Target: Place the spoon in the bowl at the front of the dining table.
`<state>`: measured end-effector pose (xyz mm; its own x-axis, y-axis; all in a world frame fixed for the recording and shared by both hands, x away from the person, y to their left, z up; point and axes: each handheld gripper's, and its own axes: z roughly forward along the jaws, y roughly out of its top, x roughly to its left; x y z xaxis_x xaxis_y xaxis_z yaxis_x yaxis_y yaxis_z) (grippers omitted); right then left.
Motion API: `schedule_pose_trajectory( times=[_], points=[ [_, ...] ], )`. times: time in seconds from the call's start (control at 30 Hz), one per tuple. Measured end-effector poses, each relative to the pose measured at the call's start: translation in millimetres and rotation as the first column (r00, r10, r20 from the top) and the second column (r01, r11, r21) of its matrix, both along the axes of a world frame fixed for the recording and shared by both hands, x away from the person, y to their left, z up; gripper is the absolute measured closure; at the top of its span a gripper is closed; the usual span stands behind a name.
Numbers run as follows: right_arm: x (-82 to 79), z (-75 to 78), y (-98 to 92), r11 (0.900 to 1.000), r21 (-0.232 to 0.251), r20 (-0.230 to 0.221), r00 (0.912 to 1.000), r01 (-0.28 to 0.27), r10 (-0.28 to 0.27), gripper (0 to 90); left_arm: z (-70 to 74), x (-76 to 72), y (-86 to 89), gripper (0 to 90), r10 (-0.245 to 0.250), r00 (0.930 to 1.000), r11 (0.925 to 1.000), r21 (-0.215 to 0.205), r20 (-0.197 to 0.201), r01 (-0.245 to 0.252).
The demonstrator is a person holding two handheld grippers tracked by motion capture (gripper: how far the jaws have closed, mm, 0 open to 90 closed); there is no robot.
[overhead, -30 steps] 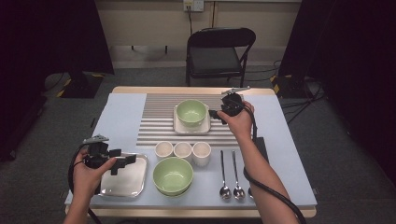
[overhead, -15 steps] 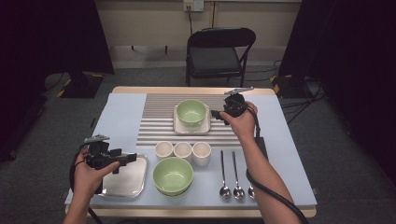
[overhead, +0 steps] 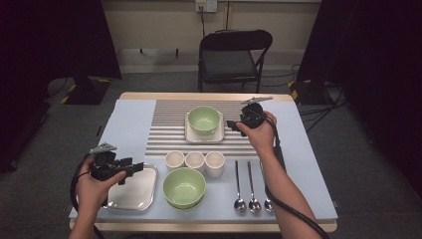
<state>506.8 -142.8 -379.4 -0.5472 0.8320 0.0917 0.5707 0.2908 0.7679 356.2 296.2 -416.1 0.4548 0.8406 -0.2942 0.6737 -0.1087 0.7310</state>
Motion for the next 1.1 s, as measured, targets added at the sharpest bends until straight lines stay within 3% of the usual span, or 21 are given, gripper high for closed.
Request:
schedule_pose_trajectory(
  times=[0.1, 0.4, 0.53, 0.93, 1.1],
  points=[
    [-1.6, 0.2, -1.8, 1.000, 0.000, 0.004, 1.0000, -0.004, 0.004, 34.9, 0.0, 0.0, -1.7, 41.8, 0.004, 1.0000, 1.0000, 0.000, -0.005, -0.004],
    [-6.4, 0.0, -8.0, 1.000, 0.003, 0.003, 1.0000, -0.004, 0.004, 35.0, 5.1, 0.0, -10.9, 47.9, -0.046, 0.9988, 0.9988, -0.015, 0.013, 0.047],
    [-8.2, -1.1, -8.0, 1.000, -0.001, 0.000, 0.9999, -0.012, 0.012, 35.0, 7.2, -0.8, -10.9, 50.7, -0.033, 0.9994, 0.9994, -0.004, 0.006, 0.033],
    [-14.5, -3.6, -7.6, 0.999, -0.011, -0.002, 0.9990, -0.045, 0.045, 35.0, 10.9, -2.2, -18.0, 54.3, -0.075, 0.9972, 0.9962, 0.046, 0.008, 0.074],
    [-16.6, -4.1, -9.1, 0.999, -0.010, -0.002, 0.9986, -0.053, 0.053, 34.9, 12.5, -2.9, -21.9, 58.2, -0.079, 0.9968, 0.9957, 0.048, 0.000, 0.079]
  ],
)
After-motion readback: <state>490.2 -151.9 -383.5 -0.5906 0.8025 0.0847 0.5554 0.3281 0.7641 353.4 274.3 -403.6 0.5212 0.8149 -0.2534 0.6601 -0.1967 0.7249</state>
